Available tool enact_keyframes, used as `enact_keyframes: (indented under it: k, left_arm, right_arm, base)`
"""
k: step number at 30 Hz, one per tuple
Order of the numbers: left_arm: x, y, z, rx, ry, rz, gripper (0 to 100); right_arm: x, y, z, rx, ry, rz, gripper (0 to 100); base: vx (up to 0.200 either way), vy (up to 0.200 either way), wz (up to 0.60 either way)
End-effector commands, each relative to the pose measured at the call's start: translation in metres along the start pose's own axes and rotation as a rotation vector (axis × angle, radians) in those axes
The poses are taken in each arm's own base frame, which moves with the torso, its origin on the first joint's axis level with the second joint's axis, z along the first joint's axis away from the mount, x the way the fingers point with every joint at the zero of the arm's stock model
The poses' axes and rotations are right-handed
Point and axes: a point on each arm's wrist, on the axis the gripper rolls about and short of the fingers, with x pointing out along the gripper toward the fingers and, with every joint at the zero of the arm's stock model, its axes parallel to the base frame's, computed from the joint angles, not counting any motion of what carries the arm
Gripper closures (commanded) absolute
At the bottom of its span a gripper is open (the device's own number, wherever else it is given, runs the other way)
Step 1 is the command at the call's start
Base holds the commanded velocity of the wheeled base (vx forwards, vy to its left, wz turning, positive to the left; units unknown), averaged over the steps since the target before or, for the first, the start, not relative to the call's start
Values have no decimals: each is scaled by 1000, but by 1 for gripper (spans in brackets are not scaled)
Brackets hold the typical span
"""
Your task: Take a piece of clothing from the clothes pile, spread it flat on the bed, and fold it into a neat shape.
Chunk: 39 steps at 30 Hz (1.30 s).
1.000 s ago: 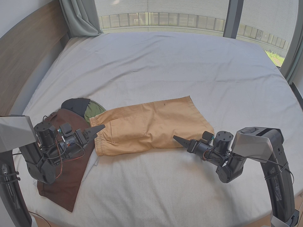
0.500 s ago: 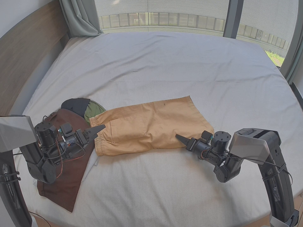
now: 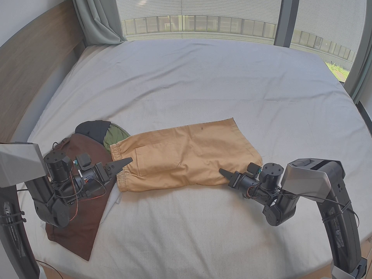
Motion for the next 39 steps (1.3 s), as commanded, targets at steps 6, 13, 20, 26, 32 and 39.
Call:
enact_keyframes:
  k: [6, 13, 20, 26, 32, 39]
  left_arm:
    - [-4, 25, -18, 155, 91, 1, 0]
    - [-10, 28, -19, 192, 116, -28, 0]
    - [-11, 27, -19, 214, 114, -29, 0]
    - [-11, 13, -10, 223, 88, -48, 0]
    - [-12, 12, -9, 229, 83, -49, 0]
    - [-13, 10, -10, 226, 88, -50, 0]
  right_arm:
    - [-18, 13, 7, 6, 22, -21, 100]
    - [-30, 22, 8, 7, 45, -34, 100]
    - [-46, 26, 0, -5, 96, -65, 100]
    - [-63, 31, -9, -17, 147, -99, 100]
    - [-82, 37, -14, -36, 180, -153, 100]
    - [-106, 52, -18, -42, 233, -181, 100]
  base:
    - [0, 0, 0]
    - [0, 0, 0]
    - [0, 0, 0]
    - [0, 0, 0]
    - [0, 0, 0]
    - [0, 0, 0]
